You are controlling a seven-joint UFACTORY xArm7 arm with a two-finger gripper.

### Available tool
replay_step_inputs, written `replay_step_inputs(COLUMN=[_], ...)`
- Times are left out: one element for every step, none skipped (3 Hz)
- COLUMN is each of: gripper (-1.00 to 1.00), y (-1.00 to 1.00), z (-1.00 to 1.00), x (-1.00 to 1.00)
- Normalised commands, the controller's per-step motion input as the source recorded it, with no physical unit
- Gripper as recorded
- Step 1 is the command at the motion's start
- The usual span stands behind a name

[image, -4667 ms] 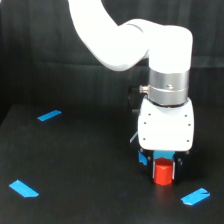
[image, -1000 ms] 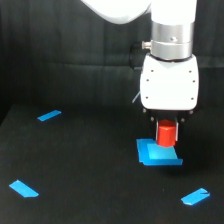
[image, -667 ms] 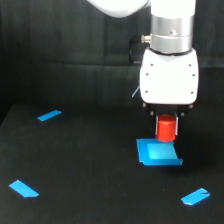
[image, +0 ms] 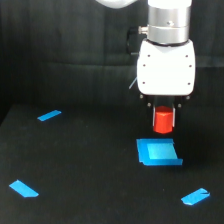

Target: Pick up the red object from the table

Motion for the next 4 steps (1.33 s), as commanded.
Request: replay_step_inputs(gripper=[-0.93,-1.0,-0.99,-1.0], y=[0.12,-0.02,0.13,0.08], z=[0.26,0.12,-0.04,-0.02], x=[-0.01,-0.09,-0.04,-0.06])
